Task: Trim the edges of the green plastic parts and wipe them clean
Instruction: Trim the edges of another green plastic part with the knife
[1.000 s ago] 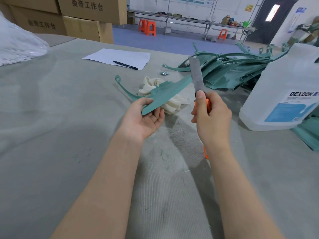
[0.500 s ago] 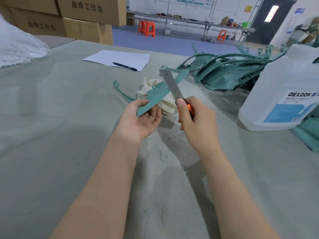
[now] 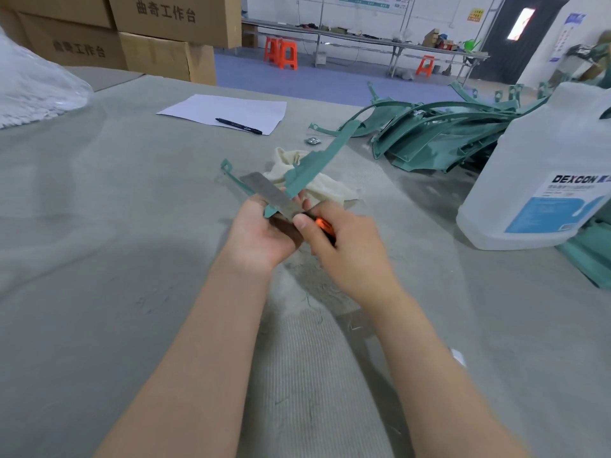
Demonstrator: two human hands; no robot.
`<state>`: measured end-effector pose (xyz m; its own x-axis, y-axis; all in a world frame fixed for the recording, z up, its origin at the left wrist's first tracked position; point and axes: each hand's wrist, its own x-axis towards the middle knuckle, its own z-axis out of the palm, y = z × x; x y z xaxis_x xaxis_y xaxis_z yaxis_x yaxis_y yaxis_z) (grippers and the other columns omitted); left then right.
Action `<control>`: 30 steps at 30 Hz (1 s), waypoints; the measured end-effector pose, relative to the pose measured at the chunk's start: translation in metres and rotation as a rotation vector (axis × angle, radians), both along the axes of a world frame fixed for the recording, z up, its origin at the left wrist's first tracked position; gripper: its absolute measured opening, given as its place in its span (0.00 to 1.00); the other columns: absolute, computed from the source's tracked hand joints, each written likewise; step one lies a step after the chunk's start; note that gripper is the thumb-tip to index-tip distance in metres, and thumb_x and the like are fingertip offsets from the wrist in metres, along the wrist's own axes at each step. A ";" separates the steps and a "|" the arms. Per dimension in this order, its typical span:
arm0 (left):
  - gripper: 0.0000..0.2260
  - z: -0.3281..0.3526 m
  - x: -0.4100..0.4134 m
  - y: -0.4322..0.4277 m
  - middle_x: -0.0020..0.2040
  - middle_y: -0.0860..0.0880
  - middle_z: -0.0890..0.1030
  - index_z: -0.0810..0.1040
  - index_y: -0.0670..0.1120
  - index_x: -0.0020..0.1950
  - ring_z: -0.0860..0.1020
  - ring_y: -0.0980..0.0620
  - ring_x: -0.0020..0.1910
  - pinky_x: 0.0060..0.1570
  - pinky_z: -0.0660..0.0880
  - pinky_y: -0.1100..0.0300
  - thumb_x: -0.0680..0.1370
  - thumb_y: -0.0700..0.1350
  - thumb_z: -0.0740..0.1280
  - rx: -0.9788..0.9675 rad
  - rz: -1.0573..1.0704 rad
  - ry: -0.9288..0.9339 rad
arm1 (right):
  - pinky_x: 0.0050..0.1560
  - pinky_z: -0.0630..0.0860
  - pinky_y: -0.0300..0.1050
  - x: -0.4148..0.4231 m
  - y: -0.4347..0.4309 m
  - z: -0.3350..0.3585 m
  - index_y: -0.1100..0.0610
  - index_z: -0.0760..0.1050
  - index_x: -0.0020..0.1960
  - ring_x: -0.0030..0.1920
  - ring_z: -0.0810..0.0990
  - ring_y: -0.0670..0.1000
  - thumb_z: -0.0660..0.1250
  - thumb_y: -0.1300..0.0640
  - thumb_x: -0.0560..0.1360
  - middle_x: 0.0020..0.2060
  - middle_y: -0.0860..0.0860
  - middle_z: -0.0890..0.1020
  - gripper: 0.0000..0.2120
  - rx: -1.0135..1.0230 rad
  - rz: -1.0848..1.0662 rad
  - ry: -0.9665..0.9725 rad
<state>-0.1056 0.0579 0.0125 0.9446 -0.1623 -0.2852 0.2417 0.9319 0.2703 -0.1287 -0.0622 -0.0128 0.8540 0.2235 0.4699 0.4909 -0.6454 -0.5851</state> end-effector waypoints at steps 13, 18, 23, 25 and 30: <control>0.07 -0.007 0.008 0.000 0.26 0.47 0.78 0.73 0.40 0.44 0.77 0.54 0.22 0.32 0.79 0.62 0.80 0.38 0.59 0.232 0.011 -0.022 | 0.41 0.77 0.58 0.007 -0.017 0.010 0.54 0.74 0.44 0.34 0.80 0.55 0.60 0.46 0.80 0.30 0.49 0.79 0.13 0.351 -0.307 -0.079; 0.06 -0.007 0.007 0.001 0.27 0.46 0.78 0.73 0.40 0.46 0.77 0.54 0.22 0.33 0.78 0.60 0.80 0.38 0.58 0.231 0.029 -0.019 | 0.39 0.77 0.57 0.007 -0.016 0.008 0.54 0.74 0.43 0.33 0.79 0.57 0.61 0.45 0.80 0.31 0.54 0.79 0.14 0.336 -0.264 -0.060; 0.06 -0.007 0.007 -0.001 0.27 0.47 0.78 0.73 0.40 0.46 0.76 0.55 0.22 0.32 0.78 0.62 0.80 0.38 0.57 0.211 0.010 -0.029 | 0.38 0.77 0.55 0.006 -0.019 0.010 0.54 0.74 0.42 0.32 0.78 0.56 0.61 0.47 0.80 0.30 0.52 0.79 0.14 0.337 -0.237 -0.038; 0.06 -0.008 0.007 -0.001 0.27 0.47 0.78 0.73 0.40 0.46 0.76 0.55 0.22 0.32 0.79 0.63 0.80 0.37 0.58 0.207 0.004 -0.029 | 0.38 0.77 0.56 0.006 -0.020 0.011 0.54 0.74 0.42 0.33 0.79 0.57 0.61 0.47 0.80 0.30 0.52 0.79 0.14 0.348 -0.224 -0.024; 0.08 -0.006 0.007 -0.004 0.29 0.47 0.77 0.74 0.40 0.42 0.76 0.55 0.23 0.31 0.78 0.63 0.79 0.37 0.58 0.204 -0.006 -0.023 | 0.39 0.77 0.57 0.002 -0.013 0.009 0.54 0.75 0.44 0.33 0.79 0.57 0.62 0.48 0.80 0.31 0.54 0.80 0.12 0.195 -0.103 0.002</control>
